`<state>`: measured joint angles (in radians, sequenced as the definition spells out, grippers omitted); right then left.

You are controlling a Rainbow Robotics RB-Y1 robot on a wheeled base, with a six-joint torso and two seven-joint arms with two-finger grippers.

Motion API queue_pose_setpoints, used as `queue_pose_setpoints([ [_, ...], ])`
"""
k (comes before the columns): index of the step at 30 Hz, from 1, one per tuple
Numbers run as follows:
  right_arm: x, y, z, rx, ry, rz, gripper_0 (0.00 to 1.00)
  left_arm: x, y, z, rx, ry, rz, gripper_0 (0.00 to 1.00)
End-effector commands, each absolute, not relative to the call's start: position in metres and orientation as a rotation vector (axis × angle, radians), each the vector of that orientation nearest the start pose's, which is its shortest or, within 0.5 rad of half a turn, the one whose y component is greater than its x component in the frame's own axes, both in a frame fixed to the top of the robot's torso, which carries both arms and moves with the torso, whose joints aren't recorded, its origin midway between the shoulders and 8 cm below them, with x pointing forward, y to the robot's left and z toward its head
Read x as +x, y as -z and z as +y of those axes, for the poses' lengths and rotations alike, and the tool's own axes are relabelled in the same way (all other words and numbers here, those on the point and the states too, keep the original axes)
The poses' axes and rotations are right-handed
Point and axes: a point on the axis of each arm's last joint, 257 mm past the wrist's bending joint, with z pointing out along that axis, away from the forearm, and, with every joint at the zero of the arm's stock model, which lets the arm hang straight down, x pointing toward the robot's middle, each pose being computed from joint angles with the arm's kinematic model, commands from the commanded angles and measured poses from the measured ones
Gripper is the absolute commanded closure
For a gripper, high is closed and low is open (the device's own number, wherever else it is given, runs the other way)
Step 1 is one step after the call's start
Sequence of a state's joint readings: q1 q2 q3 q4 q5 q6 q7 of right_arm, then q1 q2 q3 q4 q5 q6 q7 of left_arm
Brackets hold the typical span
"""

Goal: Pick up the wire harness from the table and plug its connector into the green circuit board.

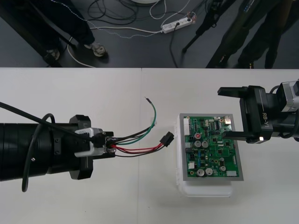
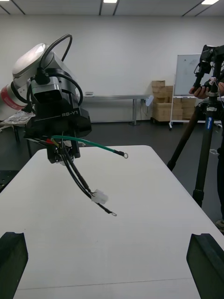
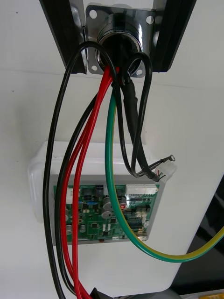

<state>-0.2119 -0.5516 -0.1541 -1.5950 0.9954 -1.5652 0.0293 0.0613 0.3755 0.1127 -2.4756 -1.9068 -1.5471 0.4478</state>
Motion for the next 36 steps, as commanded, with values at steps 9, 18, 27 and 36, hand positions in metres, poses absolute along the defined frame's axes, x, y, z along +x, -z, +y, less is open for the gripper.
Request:
queue_pose_setpoints([
  [9, 0.353, 0.058, -0.147, -1.276, -0.925, 0.948, 0.0, 0.257, 0.15, 0.025, 1.593, 0.544, 1.412, 1.0],
  [18, 0.353, 0.058, -0.147, -1.275, -0.926, 0.947, 0.0, 0.232, 0.148, 0.0, 1.548, 0.727, 1.487, 1.0],
  [27, 0.353, 0.059, -0.147, -1.276, -0.928, 0.953, 0.0, 0.218, 0.141, -0.013, 1.484, 0.881, 1.58, 1.0],
  [36, 0.353, 0.06, -0.146, -1.274, -0.934, 0.956, 0.0, 0.202, 0.126, -0.025, 1.394, 1.066, 1.681, 1.0],
])
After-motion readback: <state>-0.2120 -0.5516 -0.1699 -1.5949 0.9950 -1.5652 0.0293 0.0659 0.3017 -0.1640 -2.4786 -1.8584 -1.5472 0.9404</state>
